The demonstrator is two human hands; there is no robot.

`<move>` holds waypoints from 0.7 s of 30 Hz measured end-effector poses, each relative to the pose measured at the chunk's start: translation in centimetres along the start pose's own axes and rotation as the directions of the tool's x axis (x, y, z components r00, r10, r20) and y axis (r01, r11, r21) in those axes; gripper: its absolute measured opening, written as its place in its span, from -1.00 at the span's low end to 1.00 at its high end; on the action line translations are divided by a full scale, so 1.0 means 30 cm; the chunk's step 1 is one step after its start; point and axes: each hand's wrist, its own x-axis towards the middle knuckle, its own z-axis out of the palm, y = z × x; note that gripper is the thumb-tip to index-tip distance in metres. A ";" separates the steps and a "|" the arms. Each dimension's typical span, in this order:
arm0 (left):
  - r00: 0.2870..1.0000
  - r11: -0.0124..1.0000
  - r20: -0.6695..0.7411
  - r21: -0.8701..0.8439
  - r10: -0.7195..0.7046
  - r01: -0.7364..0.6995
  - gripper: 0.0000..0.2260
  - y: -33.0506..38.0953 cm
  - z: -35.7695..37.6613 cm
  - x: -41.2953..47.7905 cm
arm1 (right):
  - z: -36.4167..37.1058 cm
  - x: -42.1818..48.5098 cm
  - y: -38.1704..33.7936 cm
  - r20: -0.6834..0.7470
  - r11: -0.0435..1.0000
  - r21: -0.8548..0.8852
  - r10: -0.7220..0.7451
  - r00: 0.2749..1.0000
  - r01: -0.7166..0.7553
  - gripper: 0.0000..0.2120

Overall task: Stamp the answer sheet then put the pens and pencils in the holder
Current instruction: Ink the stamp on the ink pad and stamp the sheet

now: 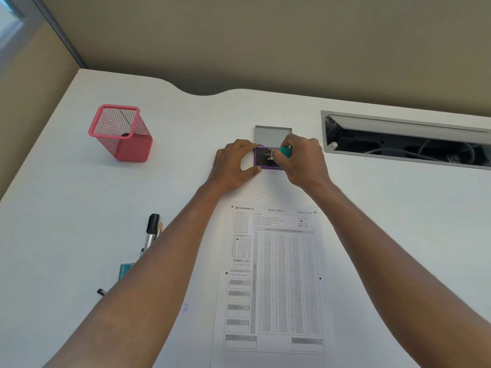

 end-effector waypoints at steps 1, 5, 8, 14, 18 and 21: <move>1.000 1.000 -0.001 0.002 -0.001 0.001 -0.51 0.000 0.000 0.000 | 0.001 0.001 -0.004 0.004 1.000 -0.009 -0.004 1.000 0.004 -0.78; 1.000 1.000 -0.006 -0.009 -0.005 0.005 -0.52 0.006 -0.003 -0.001 | -0.001 0.013 -0.024 0.033 0.999 -0.035 -0.036 0.999 0.037 -0.78; 1.000 1.000 -0.015 0.003 0.002 -0.002 -0.52 0.005 0.000 0.000 | 0.003 0.022 -0.040 0.025 0.993 -0.091 -0.070 0.997 0.072 -0.76; 1.000 1.000 -0.010 0.017 0.001 -0.001 -0.52 0.005 0.003 0.002 | 0.049 0.045 -0.032 -0.011 0.956 -0.246 -0.166 0.986 0.158 -0.77; 0.999 0.999 -0.025 0.036 0.020 -0.019 -0.53 0.001 0.004 0.003 | 0.089 0.046 -0.009 -0.012 0.924 -0.302 -0.251 0.968 0.236 -0.87; 0.999 0.999 -0.034 0.028 0.029 -0.028 -0.55 -0.002 0.009 0.006 | 0.098 0.074 -0.010 0.016 0.907 -0.340 -0.258 0.966 0.248 -0.93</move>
